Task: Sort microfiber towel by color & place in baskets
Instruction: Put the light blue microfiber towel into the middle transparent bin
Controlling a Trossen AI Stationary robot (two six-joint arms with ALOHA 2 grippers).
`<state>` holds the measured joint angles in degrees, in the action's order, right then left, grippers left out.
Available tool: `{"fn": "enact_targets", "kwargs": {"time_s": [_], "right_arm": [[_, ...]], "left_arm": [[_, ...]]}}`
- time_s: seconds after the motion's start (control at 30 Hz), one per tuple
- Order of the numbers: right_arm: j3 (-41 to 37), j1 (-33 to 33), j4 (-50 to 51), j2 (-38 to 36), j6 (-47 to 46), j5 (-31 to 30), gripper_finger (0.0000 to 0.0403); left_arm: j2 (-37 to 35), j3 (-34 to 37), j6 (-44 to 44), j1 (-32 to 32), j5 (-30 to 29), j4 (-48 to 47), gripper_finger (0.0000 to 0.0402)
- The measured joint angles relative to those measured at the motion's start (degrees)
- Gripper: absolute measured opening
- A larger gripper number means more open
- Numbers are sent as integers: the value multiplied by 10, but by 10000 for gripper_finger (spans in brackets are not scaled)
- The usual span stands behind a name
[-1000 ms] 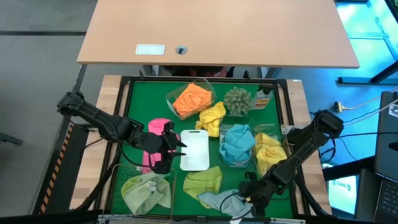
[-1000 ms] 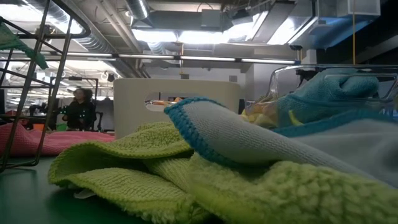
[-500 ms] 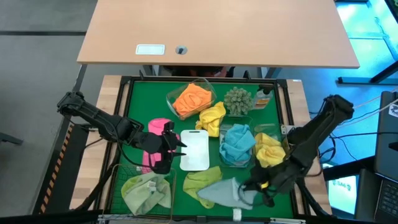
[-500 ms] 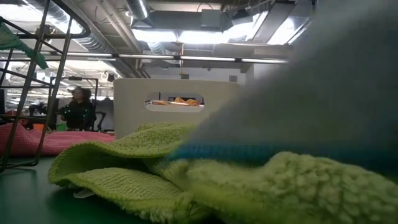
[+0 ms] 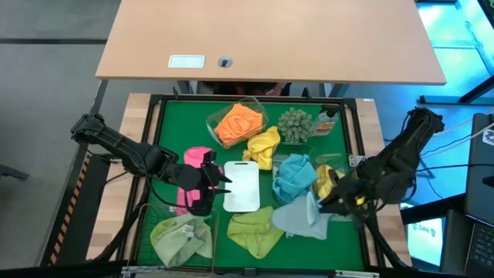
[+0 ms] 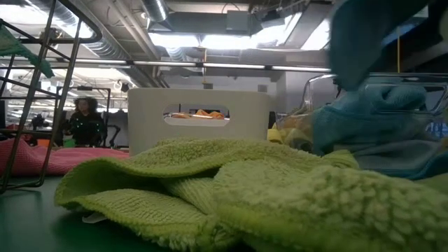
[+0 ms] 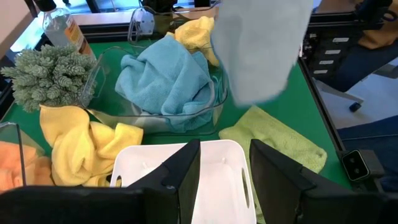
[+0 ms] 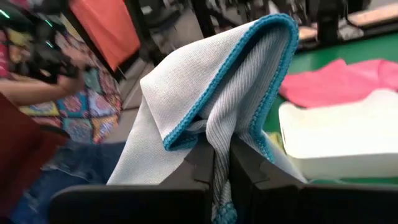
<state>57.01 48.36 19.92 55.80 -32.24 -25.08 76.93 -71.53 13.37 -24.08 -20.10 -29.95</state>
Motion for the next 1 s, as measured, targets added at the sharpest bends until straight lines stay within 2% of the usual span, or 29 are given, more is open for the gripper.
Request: {"fn": "enact_targets", "kwargs": {"time_s": [0.3,0.57,0.83,1.0], "right_arm": [[1,0,12,-99,59,-72,22],[1,0,119,-149,58,-158,23],[1,-6,203,-113,-5,-225,23],[0,-47,236,-57,-37,-228,23]], "left_arm": [[0,0,0,0,0,0,133],[0,0,0,0,0,0,133],[0,0,0,0,0,0,133],[0,0,0,0,0,0,133]]}}
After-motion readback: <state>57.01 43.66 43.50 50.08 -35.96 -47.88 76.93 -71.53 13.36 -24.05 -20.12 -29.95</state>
